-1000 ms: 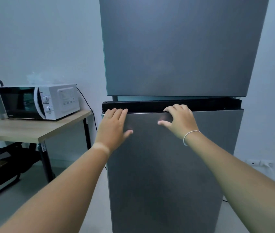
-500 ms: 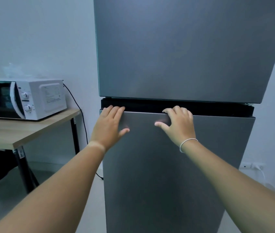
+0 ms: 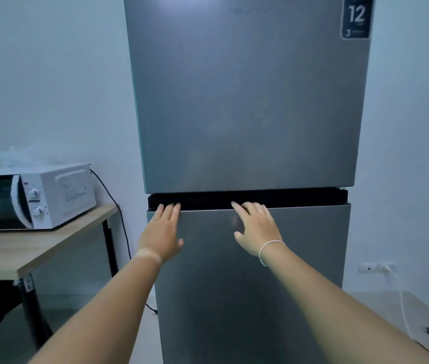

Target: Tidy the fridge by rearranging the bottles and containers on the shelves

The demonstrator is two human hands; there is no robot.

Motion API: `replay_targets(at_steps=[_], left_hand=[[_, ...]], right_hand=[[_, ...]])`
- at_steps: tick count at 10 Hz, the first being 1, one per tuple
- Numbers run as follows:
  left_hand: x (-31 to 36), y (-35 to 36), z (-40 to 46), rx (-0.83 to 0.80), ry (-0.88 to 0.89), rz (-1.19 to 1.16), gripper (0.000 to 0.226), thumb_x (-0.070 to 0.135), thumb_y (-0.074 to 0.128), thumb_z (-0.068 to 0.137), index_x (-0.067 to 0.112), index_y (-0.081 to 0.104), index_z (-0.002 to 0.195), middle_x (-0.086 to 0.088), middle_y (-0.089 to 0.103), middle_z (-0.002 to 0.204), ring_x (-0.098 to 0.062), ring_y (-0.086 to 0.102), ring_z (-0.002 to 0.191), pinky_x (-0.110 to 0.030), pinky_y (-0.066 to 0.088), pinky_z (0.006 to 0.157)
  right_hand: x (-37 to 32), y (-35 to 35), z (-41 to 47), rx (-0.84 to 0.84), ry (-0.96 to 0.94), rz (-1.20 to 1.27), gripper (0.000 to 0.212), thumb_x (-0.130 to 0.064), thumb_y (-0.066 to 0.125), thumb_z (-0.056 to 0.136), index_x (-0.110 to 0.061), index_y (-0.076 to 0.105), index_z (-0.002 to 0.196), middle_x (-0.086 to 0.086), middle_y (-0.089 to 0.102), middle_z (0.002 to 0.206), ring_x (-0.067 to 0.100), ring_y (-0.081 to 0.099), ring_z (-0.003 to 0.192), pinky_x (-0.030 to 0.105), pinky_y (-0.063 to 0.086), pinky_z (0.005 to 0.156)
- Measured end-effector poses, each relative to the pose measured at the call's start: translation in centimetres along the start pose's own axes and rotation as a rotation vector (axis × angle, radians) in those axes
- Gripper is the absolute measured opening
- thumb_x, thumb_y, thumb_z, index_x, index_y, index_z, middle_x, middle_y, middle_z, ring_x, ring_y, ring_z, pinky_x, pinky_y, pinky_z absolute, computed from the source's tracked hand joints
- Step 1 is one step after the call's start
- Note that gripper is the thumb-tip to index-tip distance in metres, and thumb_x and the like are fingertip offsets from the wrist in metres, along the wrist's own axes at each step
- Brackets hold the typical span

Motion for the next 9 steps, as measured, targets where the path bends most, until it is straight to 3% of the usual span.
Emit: replay_targets(at_steps=[1,2,6,8,9], left_hand=[[0.3,-0.5,0.0,-0.040,-0.018,-0.004,0.085,0.026,0.054,0.090,0.012,-0.002,0.153,-0.001,0.010,0.160,-0.024,0.003,0.150,-0.029,0.019,0.118],[0.5,-0.7,0.1,-0.070,-0.021,0.031,0.086,0.027,0.054,0.090,0.011,-0.003,0.153,-0.002,0.008,0.161,-0.024,0.002,0.150,-0.030,0.018,0.119],[0.5,-0.8,0.2,-0.130,-0.028,0.080,0.087,0.032,0.053,0.090,0.010,-0.004,0.153,-0.004,0.007,0.161,-0.026,0.002,0.150,-0.031,0.015,0.120],[0.5,-2.0,0.4,-0.231,-0.021,0.075,0.085,0.038,0.051,0.091,0.014,-0.002,0.153,-0.004,0.002,0.163,-0.030,0.006,0.150,-0.036,0.015,0.121],[1.3,-2.9,0.0,-0.244,0.032,0.008,0.084,0.039,0.052,0.091,0.016,0.000,0.153,-0.001,0.000,0.163,-0.029,0.008,0.150,-0.038,0.014,0.122]], right_hand=[[0.0,0.0,-0.5,-0.077,0.016,0.007,0.076,-0.025,0.053,0.088,-0.025,0.010,0.151,0.000,0.020,0.155,0.023,0.008,0.147,0.034,0.003,0.122],[0.0,0.0,-0.6,-0.094,0.023,0.017,0.078,-0.023,0.053,0.088,-0.025,0.008,0.151,0.000,0.016,0.156,0.023,0.003,0.148,0.034,0.003,0.122],[0.2,0.3,-0.6,-0.134,0.028,0.032,0.082,-0.022,0.053,0.087,-0.027,0.003,0.151,-0.002,0.009,0.159,0.021,-0.002,0.149,0.034,0.002,0.122],[0.3,-1.6,-0.6,-0.263,0.038,0.088,0.075,-0.030,0.051,0.090,-0.028,0.007,0.151,-0.007,0.005,0.161,0.018,-0.002,0.149,0.034,0.011,0.121],[0.6,-2.8,-1.3,-0.246,0.032,0.086,0.073,-0.036,0.051,0.090,-0.029,0.011,0.151,-0.008,0.004,0.161,0.019,-0.003,0.149,0.037,0.011,0.122]])
Point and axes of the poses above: each hand's wrist, its own z-axis towards the middle knuckle, its own y-axis out of the palm, x = y × z, the point moved 5 cm from there along z, towards the middle knuckle
